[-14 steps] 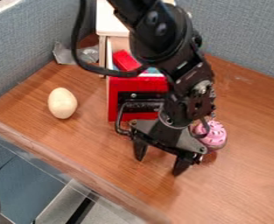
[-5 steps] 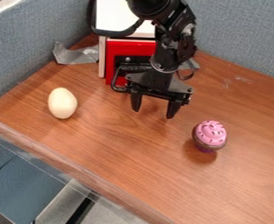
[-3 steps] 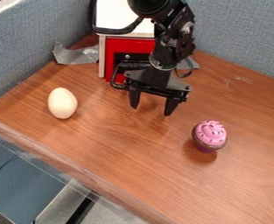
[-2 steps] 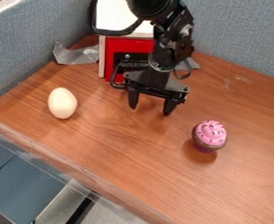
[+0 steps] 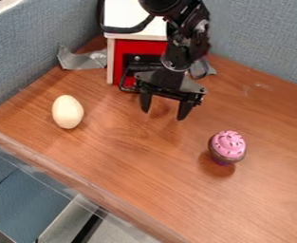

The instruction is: Close the drawer

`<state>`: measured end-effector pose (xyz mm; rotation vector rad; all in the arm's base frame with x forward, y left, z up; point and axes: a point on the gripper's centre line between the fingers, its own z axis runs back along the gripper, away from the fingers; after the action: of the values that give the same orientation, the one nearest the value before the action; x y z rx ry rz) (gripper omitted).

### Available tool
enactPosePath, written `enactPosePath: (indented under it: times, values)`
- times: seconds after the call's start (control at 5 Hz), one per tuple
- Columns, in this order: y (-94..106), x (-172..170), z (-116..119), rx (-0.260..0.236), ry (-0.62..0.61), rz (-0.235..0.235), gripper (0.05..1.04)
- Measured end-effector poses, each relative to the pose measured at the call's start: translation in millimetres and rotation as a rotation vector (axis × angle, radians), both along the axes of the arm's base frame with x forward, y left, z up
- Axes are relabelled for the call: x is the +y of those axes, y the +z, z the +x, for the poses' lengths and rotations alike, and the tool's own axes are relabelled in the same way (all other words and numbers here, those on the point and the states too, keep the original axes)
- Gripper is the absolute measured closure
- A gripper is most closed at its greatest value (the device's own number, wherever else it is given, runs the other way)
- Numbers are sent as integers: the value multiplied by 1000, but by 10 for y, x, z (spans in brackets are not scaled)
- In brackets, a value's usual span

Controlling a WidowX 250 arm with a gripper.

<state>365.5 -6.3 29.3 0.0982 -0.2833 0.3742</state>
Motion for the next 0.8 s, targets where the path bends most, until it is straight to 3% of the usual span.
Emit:
enactPosePath:
  times: [0.4,0.8]
  values:
    - [17,15,32,2,5,-9,83]
    - [6,-31,-17,46,-42,-60,83]
